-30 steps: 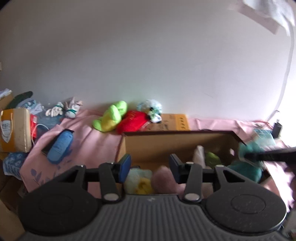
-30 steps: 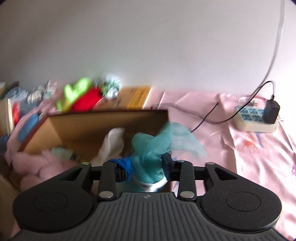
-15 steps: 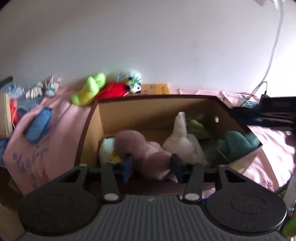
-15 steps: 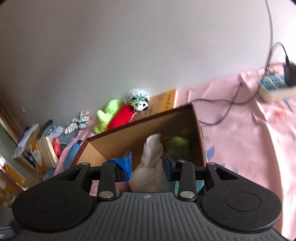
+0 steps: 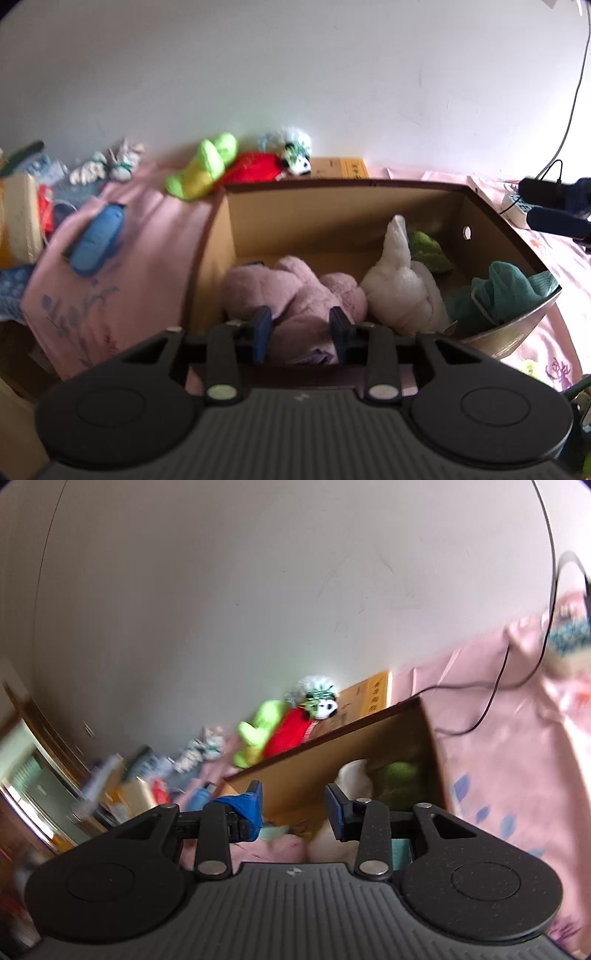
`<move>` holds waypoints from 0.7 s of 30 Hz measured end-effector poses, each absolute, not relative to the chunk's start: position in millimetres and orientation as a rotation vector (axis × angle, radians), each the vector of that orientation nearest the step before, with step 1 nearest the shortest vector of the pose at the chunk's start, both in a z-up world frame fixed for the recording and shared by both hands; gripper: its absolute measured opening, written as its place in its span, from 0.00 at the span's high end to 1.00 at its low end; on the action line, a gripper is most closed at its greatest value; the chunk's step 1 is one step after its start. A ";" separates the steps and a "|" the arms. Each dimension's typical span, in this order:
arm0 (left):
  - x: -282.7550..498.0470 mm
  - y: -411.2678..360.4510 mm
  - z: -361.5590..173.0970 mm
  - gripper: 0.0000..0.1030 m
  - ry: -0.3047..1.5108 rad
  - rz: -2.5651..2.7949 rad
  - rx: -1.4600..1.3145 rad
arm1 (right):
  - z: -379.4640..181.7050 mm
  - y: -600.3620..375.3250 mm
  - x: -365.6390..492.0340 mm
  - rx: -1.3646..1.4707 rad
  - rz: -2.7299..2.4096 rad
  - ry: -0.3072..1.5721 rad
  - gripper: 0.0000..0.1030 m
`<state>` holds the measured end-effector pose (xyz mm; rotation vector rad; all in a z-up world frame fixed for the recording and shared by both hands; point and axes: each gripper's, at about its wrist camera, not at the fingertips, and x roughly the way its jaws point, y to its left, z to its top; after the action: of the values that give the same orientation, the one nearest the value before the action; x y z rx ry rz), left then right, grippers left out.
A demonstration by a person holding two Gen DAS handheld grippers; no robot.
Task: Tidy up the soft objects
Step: 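Open the left tool to drop the teddy bear in the box while the right tool releases the sponge, then withdraw both tools from the box back toward the remaining soft items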
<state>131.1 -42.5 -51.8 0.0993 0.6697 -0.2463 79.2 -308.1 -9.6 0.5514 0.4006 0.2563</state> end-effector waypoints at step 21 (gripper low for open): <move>45.3 -5.3 -23.4 0.40 0.683 0.022 0.020 | -11.5 -244.4 -0.9 0.297 0.039 0.426 0.79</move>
<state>45.3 -5.3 -23.4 0.0205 0.6826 0.0223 -0.9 -244.4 -11.5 0.2972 0.4264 0.0386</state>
